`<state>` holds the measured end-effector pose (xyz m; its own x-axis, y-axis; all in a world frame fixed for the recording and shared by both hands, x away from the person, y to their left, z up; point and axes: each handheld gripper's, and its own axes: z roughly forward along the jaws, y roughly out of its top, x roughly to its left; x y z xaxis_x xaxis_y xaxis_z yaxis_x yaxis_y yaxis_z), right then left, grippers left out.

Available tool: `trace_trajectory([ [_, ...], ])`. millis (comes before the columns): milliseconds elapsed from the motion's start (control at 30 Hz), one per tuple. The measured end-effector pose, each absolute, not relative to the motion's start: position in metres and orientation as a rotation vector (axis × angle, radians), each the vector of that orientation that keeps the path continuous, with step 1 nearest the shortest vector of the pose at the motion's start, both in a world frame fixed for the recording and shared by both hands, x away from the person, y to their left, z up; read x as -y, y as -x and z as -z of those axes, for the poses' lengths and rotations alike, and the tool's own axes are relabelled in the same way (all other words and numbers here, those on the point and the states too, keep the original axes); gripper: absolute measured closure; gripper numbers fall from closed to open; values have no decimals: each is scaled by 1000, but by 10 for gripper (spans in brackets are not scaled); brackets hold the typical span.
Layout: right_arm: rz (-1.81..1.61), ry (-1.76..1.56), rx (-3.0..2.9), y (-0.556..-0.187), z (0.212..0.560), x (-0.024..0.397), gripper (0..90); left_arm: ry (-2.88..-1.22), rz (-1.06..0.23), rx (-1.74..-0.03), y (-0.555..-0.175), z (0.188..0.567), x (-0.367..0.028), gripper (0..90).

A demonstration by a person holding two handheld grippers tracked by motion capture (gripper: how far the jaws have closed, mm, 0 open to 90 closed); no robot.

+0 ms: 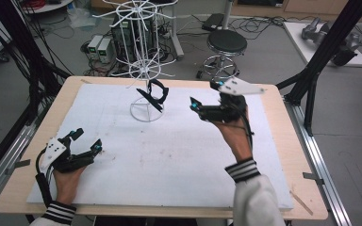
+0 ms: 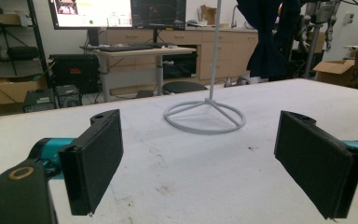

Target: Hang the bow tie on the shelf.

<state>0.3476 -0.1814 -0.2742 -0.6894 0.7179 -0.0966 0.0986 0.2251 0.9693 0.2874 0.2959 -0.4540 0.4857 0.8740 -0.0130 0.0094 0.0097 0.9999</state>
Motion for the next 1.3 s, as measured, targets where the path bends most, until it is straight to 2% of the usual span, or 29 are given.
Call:
trace_trajectory([
  [267,-1523,-844,-1857,-292,319,249,157,-1400,-821,-835,-287,454,-296,158],
  [533,-1535,-940,-1705,-263,379,297,140,-1400,-821,-836,-287,454,-295,158],
  [833,-1530,-1012,-1607,-265,433,303,119,-1399,-823,-840,-287,454,-296,158],
  [1100,-1524,-1024,-1574,-269,451,301,117,-1399,-827,-837,-287,454,-295,157],
  [1300,-1524,-1030,-1571,-269,453,302,117,-1397,-826,-837,-286,454,-295,157],
])
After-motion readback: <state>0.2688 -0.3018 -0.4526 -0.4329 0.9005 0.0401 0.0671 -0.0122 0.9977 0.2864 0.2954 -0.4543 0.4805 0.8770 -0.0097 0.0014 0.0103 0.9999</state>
